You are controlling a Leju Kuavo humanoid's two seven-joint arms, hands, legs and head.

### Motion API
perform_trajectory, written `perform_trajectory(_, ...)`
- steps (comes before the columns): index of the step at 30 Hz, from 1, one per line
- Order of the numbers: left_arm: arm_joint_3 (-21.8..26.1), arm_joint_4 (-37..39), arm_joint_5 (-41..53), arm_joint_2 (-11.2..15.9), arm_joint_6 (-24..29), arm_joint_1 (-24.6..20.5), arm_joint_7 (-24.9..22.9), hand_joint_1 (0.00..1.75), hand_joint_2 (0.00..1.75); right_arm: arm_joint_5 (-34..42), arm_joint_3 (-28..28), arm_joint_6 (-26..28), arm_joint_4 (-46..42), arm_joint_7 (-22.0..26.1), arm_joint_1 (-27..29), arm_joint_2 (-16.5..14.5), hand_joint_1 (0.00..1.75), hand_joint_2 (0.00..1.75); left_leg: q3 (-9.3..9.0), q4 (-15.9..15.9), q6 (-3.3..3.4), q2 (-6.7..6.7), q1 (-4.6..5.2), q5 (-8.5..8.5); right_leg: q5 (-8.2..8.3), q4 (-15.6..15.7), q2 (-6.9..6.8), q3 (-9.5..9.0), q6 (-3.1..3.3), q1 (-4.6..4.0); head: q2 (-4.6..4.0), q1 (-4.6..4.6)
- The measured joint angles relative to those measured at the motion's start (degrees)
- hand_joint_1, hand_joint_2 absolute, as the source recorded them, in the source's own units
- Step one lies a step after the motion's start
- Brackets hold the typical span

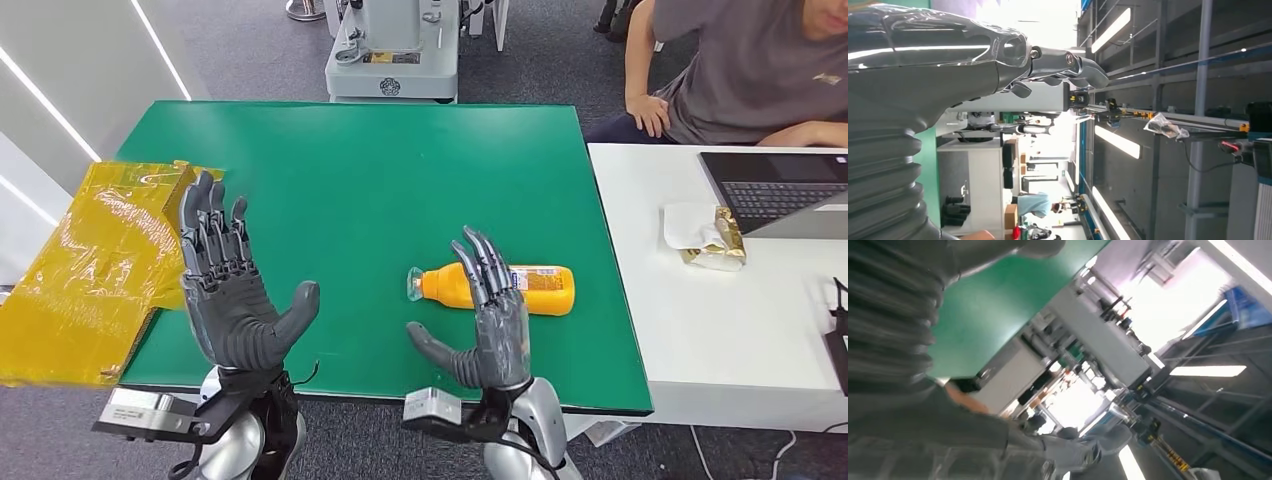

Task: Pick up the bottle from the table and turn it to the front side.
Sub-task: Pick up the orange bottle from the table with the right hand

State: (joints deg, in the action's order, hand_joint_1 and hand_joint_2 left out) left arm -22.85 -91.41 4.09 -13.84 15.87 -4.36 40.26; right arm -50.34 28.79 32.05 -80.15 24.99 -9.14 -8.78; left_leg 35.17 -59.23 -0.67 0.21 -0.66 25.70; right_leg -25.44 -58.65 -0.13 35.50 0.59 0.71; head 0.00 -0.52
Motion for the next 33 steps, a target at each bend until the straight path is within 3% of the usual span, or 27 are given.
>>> perform_trajectory(5,0.04,0.0,-0.09,0.0,-0.28,0.01,0.0,0.0,1.75,-1.75,-1.52,-1.89,3.56,-1.86,-4.86,1.66,0.0,1.75,0.01,-0.03,0.06,-0.02,0.01,-0.04,0.02,0.0,-0.02,-0.01,-0.03,0.01,0.0,-0.01)
perform_trajectory(17,0.05,0.0,-0.23,0.0,-0.42,0.01,0.0,0.0,1.75,-3.83,-2.01,-6.19,6.37,-4.37,-8.1,2.77,0.0,1.75,0.02,-0.02,0.06,0.0,0.0,-0.02,0.01,0.0,0.01,0.0,-0.03,0.01,0.0,0.0)
perform_trajectory(18,0.06,0.0,-0.34,0.0,-0.63,0.0,0.0,0.0,1.75,-4.15,-2.04,-8.05,7.04,-5.21,-9.0,3.05,0.0,1.75,0.01,-0.02,0.06,0.01,0.0,-0.03,0.01,0.0,0.02,0.0,-0.03,0.01,0.0,0.0)
perform_trajectory(19,0.09,0.01,-0.58,0.0,-1.29,-0.02,0.0,0.0,1.75,-3.81,-2.1,-13.33,9.54,-5.65,-11.77,4.13,0.0,1.75,0.01,-0.02,0.09,0.01,0.01,-0.05,0.04,0.0,0.02,0.0,-0.04,0.01,0.0,0.01)
perform_trajectory(22,0.42,0.5,-1.85,-0.01,-4.11,-0.73,0.0,0.0,1.75,-0.25,-2.1,-37.07,27.77,-0.7,-28.48,11.67,0.0,1.75,0.13,-0.13,0.31,-0.09,0.09,-0.26,0.32,0.02,-0.12,0.04,-0.16,0.08,0.0,0.03)
perform_trajectory(23,0.51,0.72,-2.11,-0.02,-4.53,-0.99,0.0,0.0,1.75,0.43,-2.0,-41.67,32.92,1.07,-33.05,13.71,0.0,1.75,0.18,-0.17,0.37,-0.16,0.11,-0.33,0.38,0.03,-0.19,0.04,-0.21,0.11,0.0,0.03)
perform_trajectory(33,0.59,0.96,-2.83,-0.01,-3.84,-1.71,0.0,0.0,1.75,0.46,2.05,-57.66,48.16,1.19,-49.85,18.85,0.0,1.75,0.28,-0.19,0.48,-0.2,0.11,-0.39,0.38,0.07,-0.24,0.09,-0.3,0.11,0.0,0.02)
